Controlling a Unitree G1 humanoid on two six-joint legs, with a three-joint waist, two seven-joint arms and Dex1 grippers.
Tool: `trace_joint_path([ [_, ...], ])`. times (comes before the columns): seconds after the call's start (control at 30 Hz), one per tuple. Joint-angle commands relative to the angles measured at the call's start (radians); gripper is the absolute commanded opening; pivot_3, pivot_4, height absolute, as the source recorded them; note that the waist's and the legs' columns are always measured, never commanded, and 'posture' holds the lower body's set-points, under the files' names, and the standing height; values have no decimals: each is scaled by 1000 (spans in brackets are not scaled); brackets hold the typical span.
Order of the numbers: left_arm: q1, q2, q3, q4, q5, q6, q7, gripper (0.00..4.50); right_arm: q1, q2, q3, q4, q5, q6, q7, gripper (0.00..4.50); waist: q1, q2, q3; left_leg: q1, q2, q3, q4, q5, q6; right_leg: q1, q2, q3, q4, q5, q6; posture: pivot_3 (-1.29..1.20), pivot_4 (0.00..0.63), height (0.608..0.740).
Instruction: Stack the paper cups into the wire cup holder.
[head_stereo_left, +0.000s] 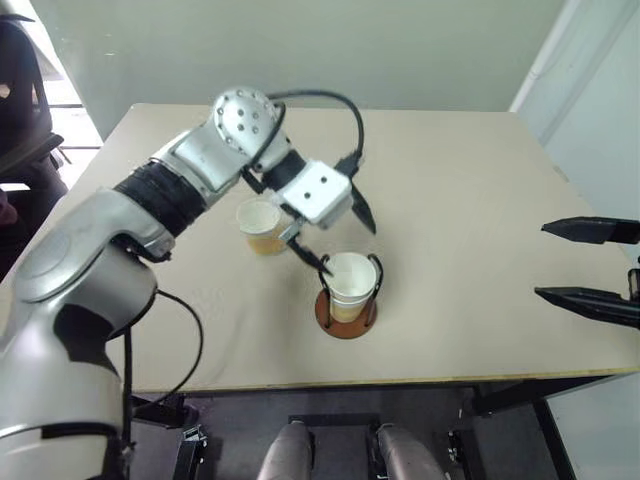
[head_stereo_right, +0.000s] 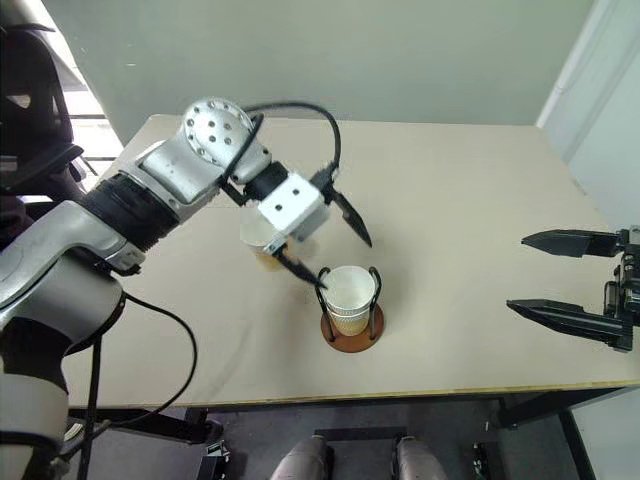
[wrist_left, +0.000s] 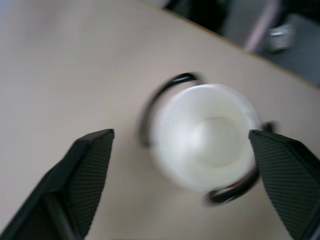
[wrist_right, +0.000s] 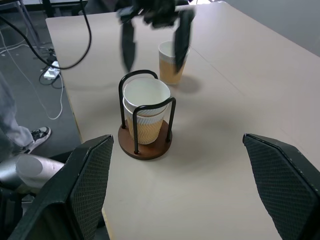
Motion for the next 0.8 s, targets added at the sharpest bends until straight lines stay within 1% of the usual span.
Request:
trace_joint_path([
  [0.03, -29, 60, 168, 168, 80, 17, -33, 4478, -22, -20, 7, 20, -13, -31, 9, 4232, -8, 1, 0, 0, 0, 0, 0, 0, 0, 0, 0, 0, 0, 0, 0, 0, 150, 740],
  [0.13, 4, 119, 255, 261, 161, 37, -33, 4478, -38, -26, 37, 39, -22, -48, 16, 4232, -18, 2, 0, 1, 1, 0, -2, -1, 2, -1, 1, 1, 0, -1, -1, 0, 150, 740],
  [0.2, 33, 151, 292, 288, 206, 48, -33, 4478, -47, -29, 53, 50, -27, -57, 22, 4232, -19, 2, -1, 1, 1, 0, -3, -1, 2, -2, 1, 1, 0, 0, 0, 0, 150, 740],
  [0.3, 118, 204, 302, 248, 222, 86, -33, 4478, -75, -36, 91, 72, -36, -72, 29, 4232, -19, 3, -1, 1, 1, 0, -3, -1, 2, -3, 1, 1, 1, 1, 4, 0, 150, 740],
  [0.37, 164, 223, 308, 218, 226, 110, -33, 4478, -95, -39, 117, 86, -45, -81, 34, 4232, -12, 3, -1, 1, 0, 1, -3, -1, 2, -3, 1, -1, 1, 2, 5, 0, 150, 740],
  [0.43, 200, 220, 325, 211, 226, 124, -33, 4478, -115, -40, 142, 97, -50, -90, 37, 4232, -5, 2, -1, 0, 1, 0, -2, -1, 2, -3, 0, -1, 1, 2, 6, 0, 150, 740],
  [0.57, 217, 160, 383, 285, 287, 114, -33, 4478, -136, -42, 171, 107, -59, -98, 44, 4232, 3, 1, -1, -1, 0, -1, 0, -1, 2, -3, -2, -1, 1, 2, 6, 0, 150, 740],
  [0.67, 220, 116, 417, 323, 314, 123, -33, 4478, -143, -46, 175, 109, -60, -95, 45, 4232, 2, 1, -1, 0, 0, 1, 0, -1, 2, -3, -2, 0, 1, 2, 6, 0, 150, 740],
  [0.8, 239, 83, 426, 365, 364, 107, -33, 4478, -142, -52, 164, 106, -60, -89, 45, 4232, -5, 1, -1, 0, 1, 1, 0, -1, 2, -3, -1, 1, 2, 3, 7, 0, 150, 740],
])
